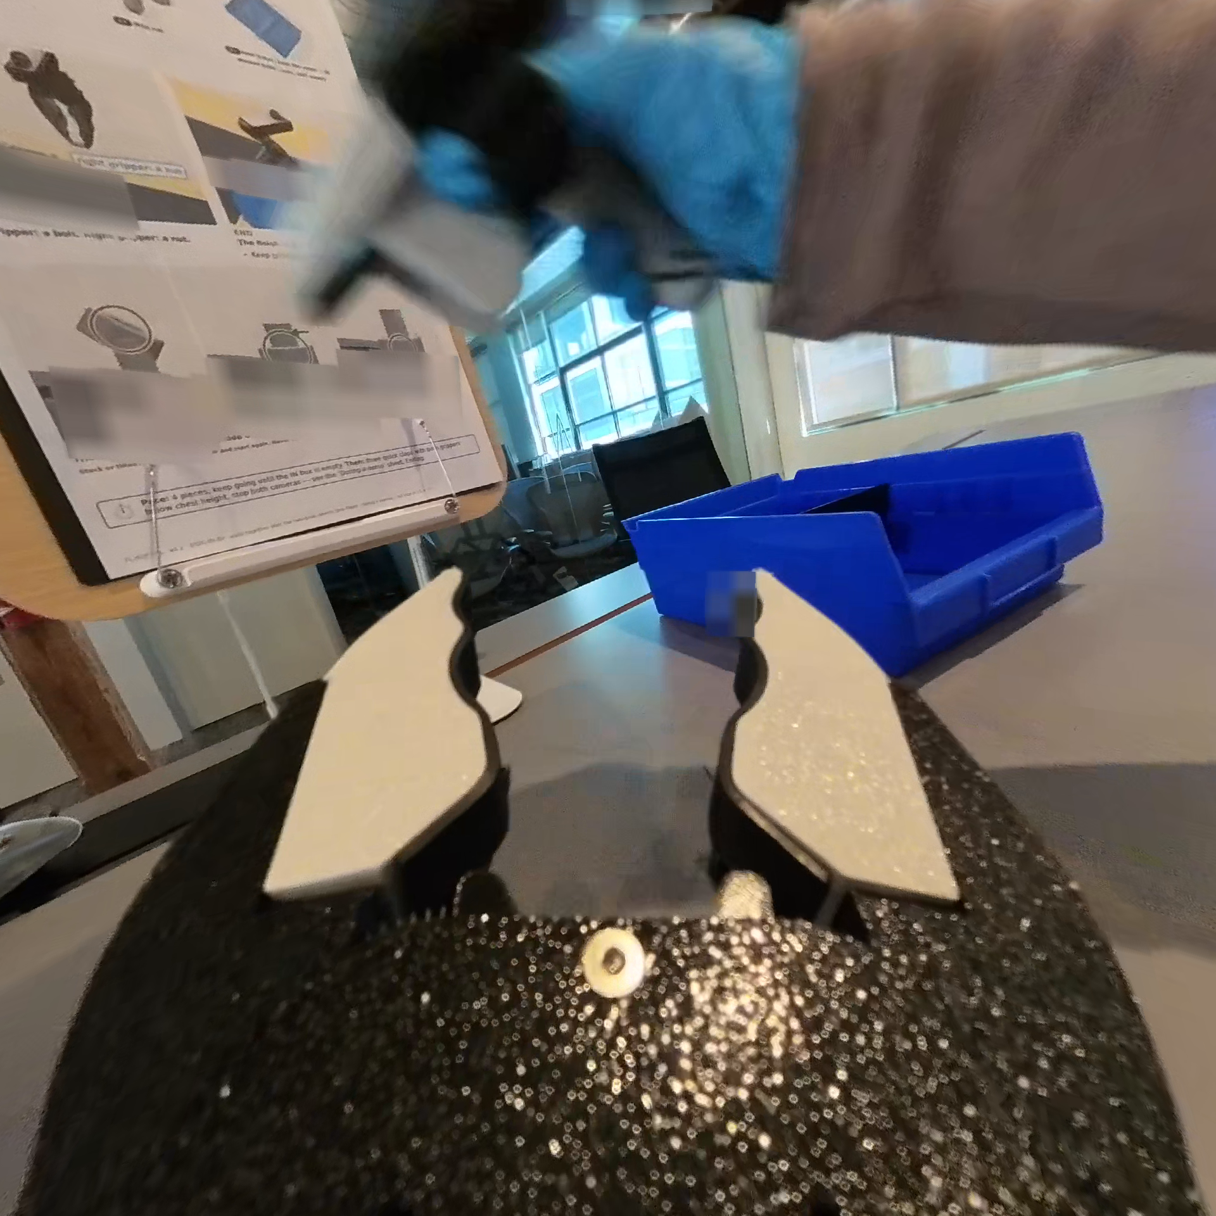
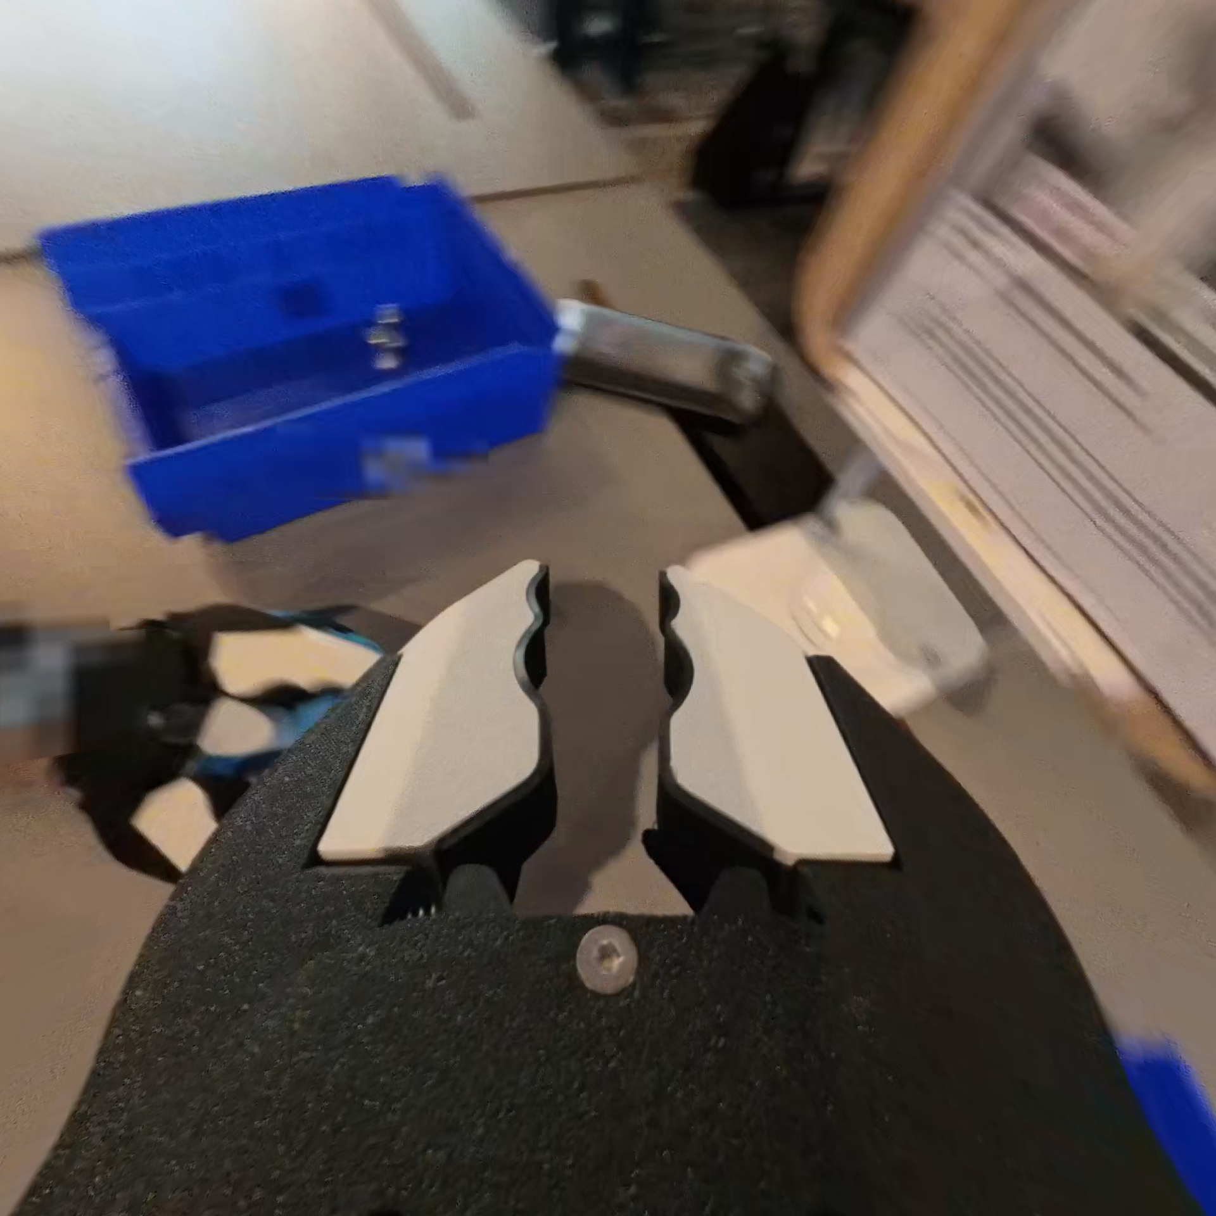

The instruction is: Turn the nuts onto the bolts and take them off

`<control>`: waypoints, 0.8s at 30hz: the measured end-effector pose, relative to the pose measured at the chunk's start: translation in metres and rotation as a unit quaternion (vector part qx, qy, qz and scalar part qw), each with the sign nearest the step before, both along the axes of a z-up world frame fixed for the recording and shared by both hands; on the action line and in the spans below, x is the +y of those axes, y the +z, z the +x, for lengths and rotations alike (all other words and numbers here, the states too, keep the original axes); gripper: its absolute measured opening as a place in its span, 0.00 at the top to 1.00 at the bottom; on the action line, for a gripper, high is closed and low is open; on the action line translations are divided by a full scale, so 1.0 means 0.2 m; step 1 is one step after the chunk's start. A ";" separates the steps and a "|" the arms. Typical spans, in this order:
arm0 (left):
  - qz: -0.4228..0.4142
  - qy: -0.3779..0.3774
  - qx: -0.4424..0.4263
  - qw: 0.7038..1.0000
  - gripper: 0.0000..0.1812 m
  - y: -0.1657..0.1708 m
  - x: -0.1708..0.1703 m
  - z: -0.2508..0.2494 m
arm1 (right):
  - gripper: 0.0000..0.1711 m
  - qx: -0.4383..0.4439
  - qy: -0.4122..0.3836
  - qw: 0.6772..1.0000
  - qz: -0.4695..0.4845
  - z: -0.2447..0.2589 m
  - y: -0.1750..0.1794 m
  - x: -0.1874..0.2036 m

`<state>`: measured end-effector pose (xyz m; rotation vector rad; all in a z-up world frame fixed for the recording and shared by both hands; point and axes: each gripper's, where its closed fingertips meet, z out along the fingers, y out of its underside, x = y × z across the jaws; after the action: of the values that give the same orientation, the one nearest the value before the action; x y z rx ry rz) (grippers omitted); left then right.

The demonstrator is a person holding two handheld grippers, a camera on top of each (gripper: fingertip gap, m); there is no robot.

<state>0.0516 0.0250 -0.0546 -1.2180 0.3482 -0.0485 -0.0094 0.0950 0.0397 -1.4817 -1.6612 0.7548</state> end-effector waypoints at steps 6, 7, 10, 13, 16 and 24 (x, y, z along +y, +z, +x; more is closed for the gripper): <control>0.011 -0.015 0.055 0.998 0.61 -0.01 -0.03 0.08 | 0.82 -0.140 0.196 0.968 0.076 -0.81 -0.21 -0.70; 0.011 -0.019 0.065 0.998 0.62 -0.01 -0.04 0.10 | 0.82 -0.168 0.206 0.960 0.086 -0.92 -0.27 -0.76; 0.012 -0.029 0.094 0.995 0.63 -0.03 -0.05 0.13 | 0.81 -0.245 0.217 0.937 0.123 -1.19 -0.46 -0.87; 0.012 -0.031 0.106 0.994 0.63 -0.04 -0.05 0.15 | 0.81 -0.304 0.198 0.921 0.138 -1.37 -0.64 -0.88; 0.008 -0.035 0.102 0.994 0.63 -0.04 -0.05 0.15 | 0.80 -0.363 0.158 0.908 0.139 -1.45 -0.81 -0.83; 0.012 -0.038 0.063 0.997 0.63 -0.02 -0.03 0.11 | 0.75 -0.397 0.125 0.906 0.074 -1.52 -0.98 -0.80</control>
<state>0.0736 0.0191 -0.0590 -1.1863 0.5032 -0.0330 -0.3131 -0.0652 -0.1561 -1.5849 -2.4857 0.1112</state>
